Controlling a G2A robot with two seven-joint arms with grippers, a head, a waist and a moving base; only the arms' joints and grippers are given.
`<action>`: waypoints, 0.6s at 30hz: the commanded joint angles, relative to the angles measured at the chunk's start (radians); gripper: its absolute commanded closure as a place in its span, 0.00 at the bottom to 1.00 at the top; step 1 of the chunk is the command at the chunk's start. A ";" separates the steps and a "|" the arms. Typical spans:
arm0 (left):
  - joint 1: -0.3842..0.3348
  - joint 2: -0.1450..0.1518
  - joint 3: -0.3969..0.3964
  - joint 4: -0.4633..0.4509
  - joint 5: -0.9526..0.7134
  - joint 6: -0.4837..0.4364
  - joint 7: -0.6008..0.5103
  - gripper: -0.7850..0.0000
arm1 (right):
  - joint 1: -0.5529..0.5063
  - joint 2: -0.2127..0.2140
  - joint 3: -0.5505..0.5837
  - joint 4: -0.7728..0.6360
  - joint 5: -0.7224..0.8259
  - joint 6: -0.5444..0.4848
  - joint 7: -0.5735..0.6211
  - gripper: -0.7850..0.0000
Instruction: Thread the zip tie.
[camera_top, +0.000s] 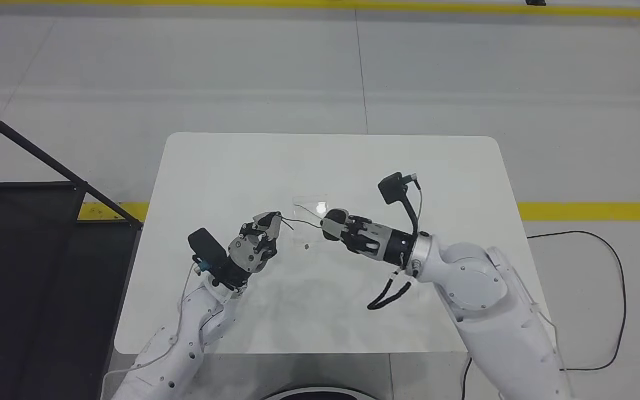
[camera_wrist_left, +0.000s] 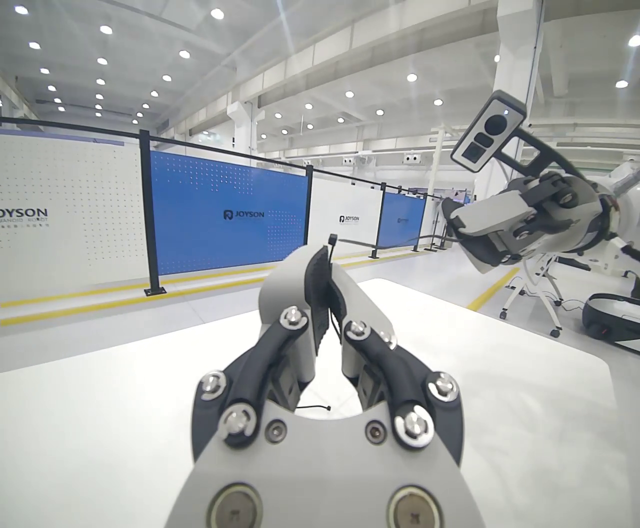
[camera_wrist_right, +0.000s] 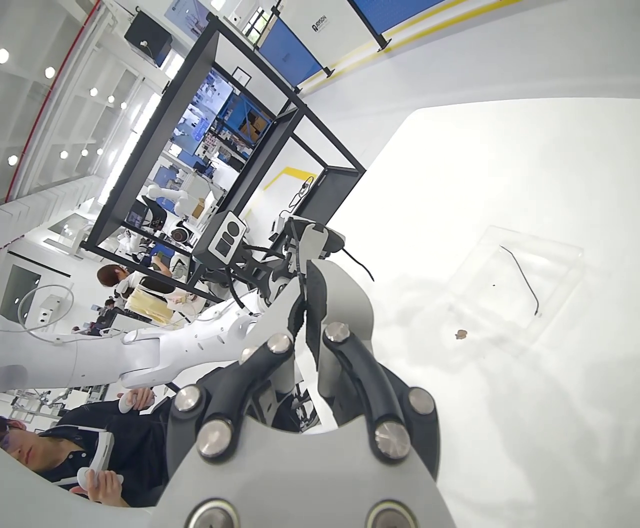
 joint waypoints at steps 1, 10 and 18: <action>0.000 0.000 0.000 0.000 0.000 0.000 0.000 1.00 | 0.001 0.000 -0.001 0.000 0.000 0.001 -0.001 1.00; 0.000 0.000 0.000 0.000 0.000 0.000 0.000 1.00 | 0.007 0.001 -0.006 0.001 0.002 0.005 0.000 1.00; 0.000 0.000 0.000 0.000 0.000 0.000 0.000 1.00 | 0.015 0.001 -0.014 0.006 0.004 0.011 -0.003 1.00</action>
